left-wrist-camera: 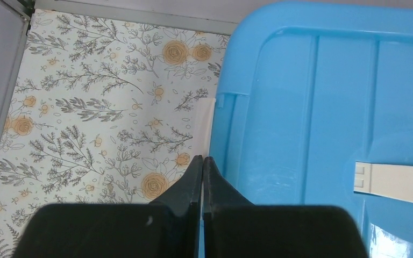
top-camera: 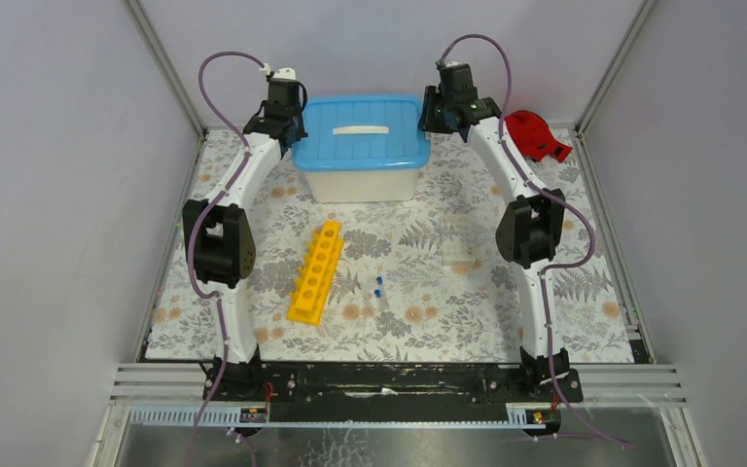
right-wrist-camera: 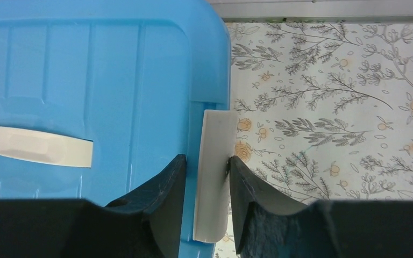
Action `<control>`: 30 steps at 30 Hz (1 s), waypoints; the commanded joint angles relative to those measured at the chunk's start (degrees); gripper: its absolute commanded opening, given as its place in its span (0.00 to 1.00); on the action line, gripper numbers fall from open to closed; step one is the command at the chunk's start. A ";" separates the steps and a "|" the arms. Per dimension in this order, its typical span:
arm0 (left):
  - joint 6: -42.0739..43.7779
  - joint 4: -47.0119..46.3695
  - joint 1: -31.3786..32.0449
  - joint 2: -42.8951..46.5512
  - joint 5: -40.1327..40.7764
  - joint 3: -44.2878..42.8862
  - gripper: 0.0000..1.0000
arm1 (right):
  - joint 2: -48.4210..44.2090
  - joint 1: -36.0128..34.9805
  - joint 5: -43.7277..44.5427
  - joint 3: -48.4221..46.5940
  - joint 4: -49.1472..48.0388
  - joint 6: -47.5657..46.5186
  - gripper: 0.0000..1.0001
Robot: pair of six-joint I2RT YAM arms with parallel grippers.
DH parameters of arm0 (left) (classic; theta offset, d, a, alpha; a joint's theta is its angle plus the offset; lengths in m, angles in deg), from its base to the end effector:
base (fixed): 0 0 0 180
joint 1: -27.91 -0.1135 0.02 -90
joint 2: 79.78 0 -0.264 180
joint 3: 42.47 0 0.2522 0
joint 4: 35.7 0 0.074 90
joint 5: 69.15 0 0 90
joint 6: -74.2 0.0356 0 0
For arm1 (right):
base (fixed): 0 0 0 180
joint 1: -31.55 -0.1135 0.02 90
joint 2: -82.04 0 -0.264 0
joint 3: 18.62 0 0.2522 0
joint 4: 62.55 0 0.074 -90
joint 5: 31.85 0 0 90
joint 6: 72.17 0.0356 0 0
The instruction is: Organize the chemistry lab equipment
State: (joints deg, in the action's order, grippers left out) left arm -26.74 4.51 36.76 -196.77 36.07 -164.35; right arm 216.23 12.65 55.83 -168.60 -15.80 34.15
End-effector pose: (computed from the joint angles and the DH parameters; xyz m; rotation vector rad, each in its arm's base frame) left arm 0.4752 -0.0645 0.3076 -0.1885 2.1558 0.0923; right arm 0.5110 0.1765 0.3151 -0.0726 2.1364 0.4074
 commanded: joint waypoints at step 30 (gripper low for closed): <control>-6.15 4.15 3.12 -3.33 -4.69 -0.77 0.56 | -4.05 -6.42 6.43 3.11 -2.91 -4.70 0.63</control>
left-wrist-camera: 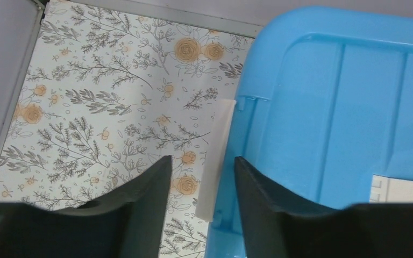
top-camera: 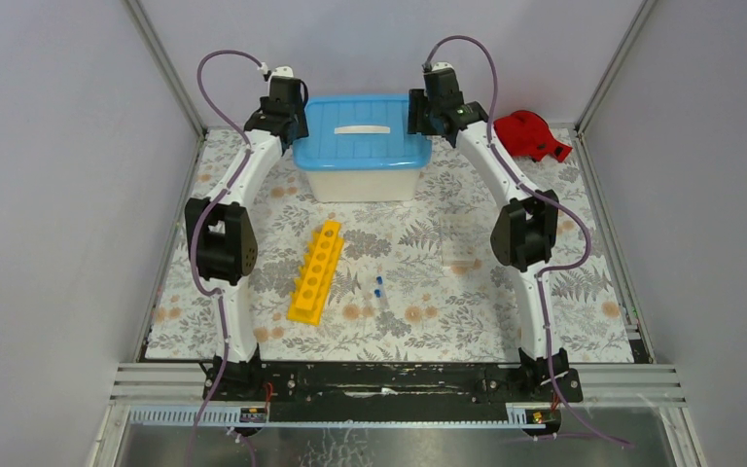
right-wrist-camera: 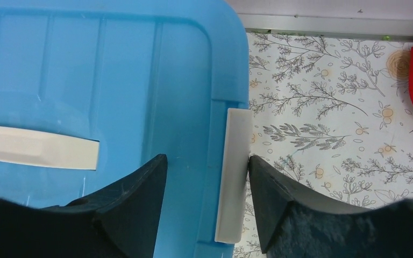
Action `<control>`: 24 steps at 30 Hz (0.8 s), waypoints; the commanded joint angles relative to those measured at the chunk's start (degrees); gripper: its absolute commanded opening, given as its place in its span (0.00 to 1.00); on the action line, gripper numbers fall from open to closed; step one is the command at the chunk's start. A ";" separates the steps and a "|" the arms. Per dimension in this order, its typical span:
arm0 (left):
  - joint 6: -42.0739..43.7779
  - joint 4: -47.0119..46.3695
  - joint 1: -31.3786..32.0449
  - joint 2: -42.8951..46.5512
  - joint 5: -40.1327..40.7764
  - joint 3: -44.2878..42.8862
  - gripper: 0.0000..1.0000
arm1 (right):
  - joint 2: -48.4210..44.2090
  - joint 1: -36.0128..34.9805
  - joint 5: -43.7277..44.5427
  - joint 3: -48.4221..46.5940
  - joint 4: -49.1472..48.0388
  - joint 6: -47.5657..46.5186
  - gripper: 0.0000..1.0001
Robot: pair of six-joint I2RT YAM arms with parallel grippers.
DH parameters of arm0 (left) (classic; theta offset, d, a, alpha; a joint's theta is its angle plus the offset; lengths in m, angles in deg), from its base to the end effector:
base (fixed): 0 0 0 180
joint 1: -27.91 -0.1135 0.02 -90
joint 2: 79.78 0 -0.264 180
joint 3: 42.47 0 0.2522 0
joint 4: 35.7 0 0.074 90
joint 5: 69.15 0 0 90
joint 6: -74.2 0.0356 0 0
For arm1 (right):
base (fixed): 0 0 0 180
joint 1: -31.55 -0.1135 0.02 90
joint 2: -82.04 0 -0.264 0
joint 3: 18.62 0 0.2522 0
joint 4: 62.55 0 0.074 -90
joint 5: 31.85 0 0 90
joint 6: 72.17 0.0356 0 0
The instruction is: Organize the chemistry lab equipment
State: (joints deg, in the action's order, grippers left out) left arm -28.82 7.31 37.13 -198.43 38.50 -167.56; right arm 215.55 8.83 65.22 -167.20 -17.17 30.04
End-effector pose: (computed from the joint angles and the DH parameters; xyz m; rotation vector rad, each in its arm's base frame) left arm 0.4793 -0.0669 0.3092 -0.2415 2.1636 0.1200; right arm 0.4995 0.2044 0.3154 -0.1184 2.1010 0.2382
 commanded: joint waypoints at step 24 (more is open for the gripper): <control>-8.63 -8.00 2.30 15.86 -7.47 10.54 0.77 | -11.71 0.19 1.61 8.17 -9.36 -1.73 0.69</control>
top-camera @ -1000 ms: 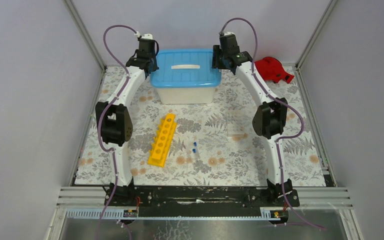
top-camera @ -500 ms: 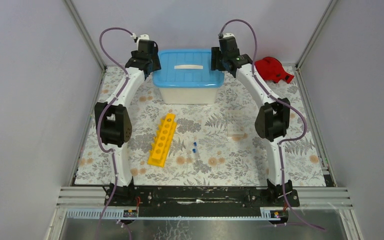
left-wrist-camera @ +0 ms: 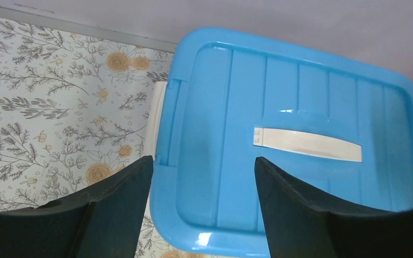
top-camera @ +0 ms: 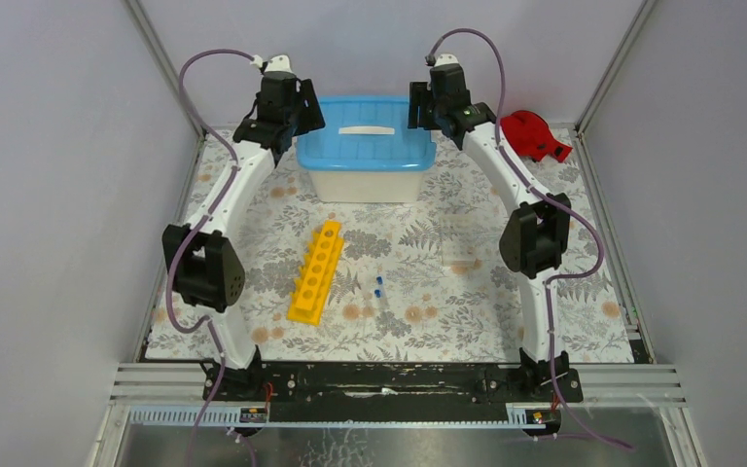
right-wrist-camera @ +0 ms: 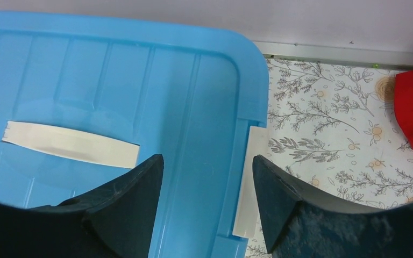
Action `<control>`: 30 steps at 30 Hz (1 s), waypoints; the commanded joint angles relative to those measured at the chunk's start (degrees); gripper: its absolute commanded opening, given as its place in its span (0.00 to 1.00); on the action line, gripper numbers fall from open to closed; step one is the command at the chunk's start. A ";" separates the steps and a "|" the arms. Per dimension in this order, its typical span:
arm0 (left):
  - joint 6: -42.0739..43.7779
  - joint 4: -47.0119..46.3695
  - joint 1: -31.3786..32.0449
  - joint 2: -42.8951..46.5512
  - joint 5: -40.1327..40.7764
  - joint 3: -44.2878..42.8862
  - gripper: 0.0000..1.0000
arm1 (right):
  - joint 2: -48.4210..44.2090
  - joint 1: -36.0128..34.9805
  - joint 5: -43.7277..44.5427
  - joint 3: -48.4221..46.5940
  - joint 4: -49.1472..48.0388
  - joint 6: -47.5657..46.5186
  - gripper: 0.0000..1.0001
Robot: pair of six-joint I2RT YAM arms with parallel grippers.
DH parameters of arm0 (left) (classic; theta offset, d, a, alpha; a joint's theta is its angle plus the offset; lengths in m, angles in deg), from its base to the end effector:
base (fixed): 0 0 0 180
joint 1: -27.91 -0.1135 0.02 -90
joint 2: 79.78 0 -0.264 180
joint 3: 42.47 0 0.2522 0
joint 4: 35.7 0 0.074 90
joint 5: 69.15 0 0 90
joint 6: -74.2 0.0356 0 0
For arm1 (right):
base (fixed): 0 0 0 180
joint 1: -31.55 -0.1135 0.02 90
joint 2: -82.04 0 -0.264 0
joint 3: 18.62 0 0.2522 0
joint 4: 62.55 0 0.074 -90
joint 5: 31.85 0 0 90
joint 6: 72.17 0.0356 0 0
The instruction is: Organize the chemistry lab equipment
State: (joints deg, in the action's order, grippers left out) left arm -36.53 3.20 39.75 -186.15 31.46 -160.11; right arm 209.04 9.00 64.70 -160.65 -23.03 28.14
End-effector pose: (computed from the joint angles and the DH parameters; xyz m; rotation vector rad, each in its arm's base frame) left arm 0.4303 -0.0835 0.3655 -0.2731 2.0298 -0.1648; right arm 0.4836 0.1964 0.3444 -0.1402 1.9994 0.2545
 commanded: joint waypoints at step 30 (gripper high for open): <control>-6.04 -38.95 3.81 50.45 -37.95 51.74 0.99 | -54.09 -7.42 -11.87 62.86 -39.95 -6.41 0.92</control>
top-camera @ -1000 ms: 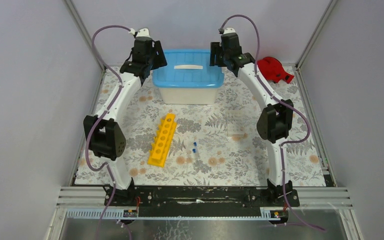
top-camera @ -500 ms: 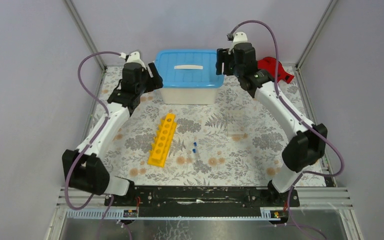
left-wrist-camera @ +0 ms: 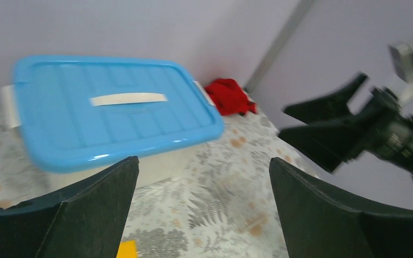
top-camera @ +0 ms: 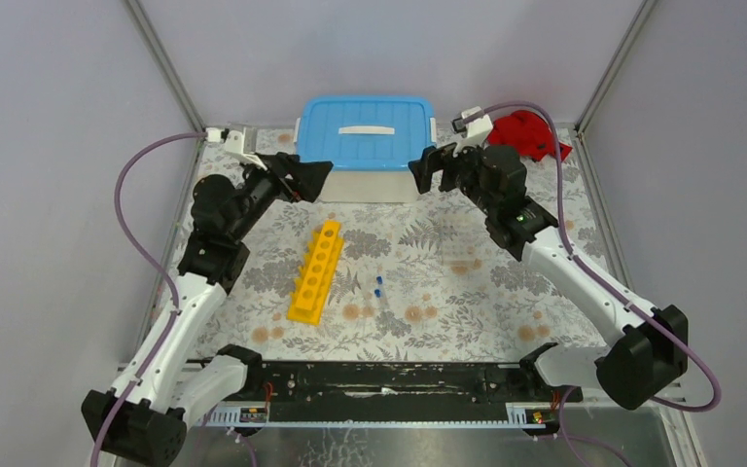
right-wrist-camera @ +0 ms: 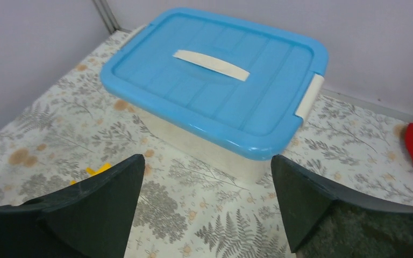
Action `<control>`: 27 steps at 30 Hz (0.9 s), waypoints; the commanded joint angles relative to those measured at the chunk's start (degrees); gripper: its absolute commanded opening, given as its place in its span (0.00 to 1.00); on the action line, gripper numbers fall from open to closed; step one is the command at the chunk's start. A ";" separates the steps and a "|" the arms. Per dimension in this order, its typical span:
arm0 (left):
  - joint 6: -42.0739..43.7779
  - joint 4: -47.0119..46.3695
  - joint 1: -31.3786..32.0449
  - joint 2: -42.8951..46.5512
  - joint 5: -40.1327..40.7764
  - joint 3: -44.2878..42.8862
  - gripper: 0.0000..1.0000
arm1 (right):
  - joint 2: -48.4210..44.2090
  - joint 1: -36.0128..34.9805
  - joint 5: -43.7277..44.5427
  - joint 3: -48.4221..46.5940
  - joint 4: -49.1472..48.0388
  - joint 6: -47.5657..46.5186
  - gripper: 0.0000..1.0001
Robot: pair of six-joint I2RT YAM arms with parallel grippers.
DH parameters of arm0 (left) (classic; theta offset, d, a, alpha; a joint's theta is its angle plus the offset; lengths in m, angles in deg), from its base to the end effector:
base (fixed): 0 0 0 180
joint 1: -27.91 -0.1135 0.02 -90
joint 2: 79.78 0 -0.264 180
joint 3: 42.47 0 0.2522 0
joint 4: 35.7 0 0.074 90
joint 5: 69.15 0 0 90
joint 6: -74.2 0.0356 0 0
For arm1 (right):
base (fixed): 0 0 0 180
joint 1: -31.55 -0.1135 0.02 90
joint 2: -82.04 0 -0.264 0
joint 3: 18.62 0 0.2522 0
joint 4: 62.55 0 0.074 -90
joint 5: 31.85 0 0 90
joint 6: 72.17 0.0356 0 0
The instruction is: Organize the chemistry lab equipment
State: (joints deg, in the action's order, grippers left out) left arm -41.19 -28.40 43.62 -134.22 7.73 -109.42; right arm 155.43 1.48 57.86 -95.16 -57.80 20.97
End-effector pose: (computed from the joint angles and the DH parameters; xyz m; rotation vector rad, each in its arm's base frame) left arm 0.2105 -0.0676 0.3928 0.0624 1.5264 -0.7460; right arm 0.2646 0.1534 0.3773 -0.3805 1.5720 0.4534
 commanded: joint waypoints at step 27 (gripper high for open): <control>-1.98 22.57 0.50 12.51 16.12 10.30 0.95 | 14.94 -29.04 15.07 -0.15 18.57 11.20 0.60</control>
State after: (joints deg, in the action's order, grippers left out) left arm -43.33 -8.99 43.68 -123.57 17.52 -99.01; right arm 169.04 -24.20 68.24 -95.40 -40.04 29.32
